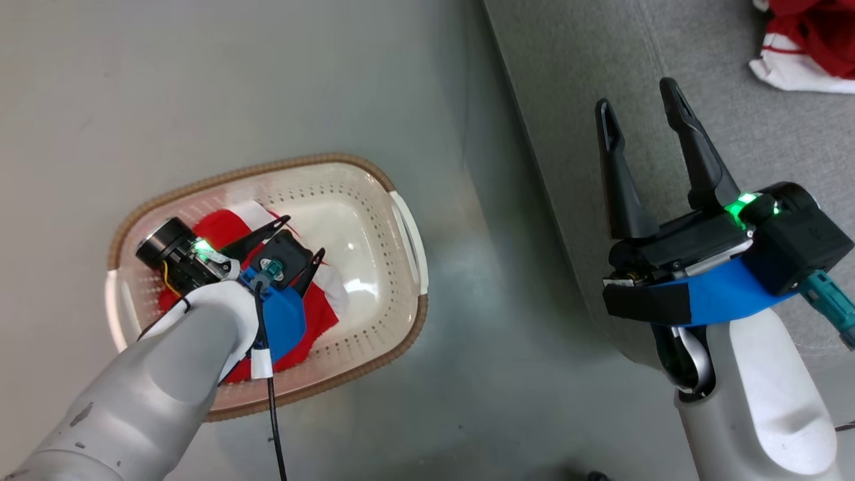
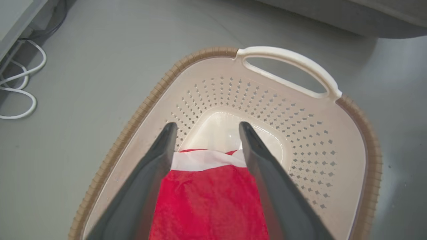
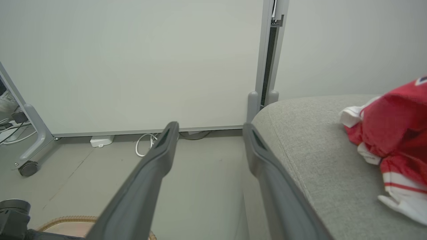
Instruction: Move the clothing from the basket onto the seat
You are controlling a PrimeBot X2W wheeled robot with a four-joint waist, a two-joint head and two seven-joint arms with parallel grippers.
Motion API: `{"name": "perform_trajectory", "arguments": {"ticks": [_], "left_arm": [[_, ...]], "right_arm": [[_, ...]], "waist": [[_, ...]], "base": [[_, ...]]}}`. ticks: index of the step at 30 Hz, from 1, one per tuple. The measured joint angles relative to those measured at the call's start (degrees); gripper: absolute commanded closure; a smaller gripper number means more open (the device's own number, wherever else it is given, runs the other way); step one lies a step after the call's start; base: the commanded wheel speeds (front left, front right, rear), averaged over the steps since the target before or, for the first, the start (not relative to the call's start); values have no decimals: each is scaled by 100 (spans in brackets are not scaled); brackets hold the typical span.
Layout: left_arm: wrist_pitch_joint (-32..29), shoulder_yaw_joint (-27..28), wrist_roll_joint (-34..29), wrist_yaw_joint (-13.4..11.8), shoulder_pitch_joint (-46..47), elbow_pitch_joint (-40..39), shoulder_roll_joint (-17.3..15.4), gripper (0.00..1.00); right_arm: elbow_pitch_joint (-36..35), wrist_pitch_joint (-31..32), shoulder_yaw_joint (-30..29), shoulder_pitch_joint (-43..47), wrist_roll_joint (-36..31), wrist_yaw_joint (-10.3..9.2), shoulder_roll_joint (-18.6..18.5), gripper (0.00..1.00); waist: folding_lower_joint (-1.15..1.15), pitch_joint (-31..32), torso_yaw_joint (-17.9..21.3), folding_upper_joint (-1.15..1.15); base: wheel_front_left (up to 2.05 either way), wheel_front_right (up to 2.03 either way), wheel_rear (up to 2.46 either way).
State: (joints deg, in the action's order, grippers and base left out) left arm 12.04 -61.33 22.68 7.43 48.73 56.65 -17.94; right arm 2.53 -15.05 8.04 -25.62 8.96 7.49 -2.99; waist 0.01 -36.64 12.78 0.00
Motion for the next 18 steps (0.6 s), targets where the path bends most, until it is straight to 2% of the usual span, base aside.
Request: {"name": "perform_trajectory", "arguments": {"ticks": [7,18], "left_arm": [[-397,-948,286,0,292,369,-119,0],[-1532,-1195,250,0,586,678,-335,0]], "right_arm": [[-229,0,113,-153,78,0,1,0],[-782,0,266,-359,126,0,1,0]], "waist": [[0,-603,185,0],[0,-1549,409,0]], "base": [[0,0,0],[0,0,0]]}}
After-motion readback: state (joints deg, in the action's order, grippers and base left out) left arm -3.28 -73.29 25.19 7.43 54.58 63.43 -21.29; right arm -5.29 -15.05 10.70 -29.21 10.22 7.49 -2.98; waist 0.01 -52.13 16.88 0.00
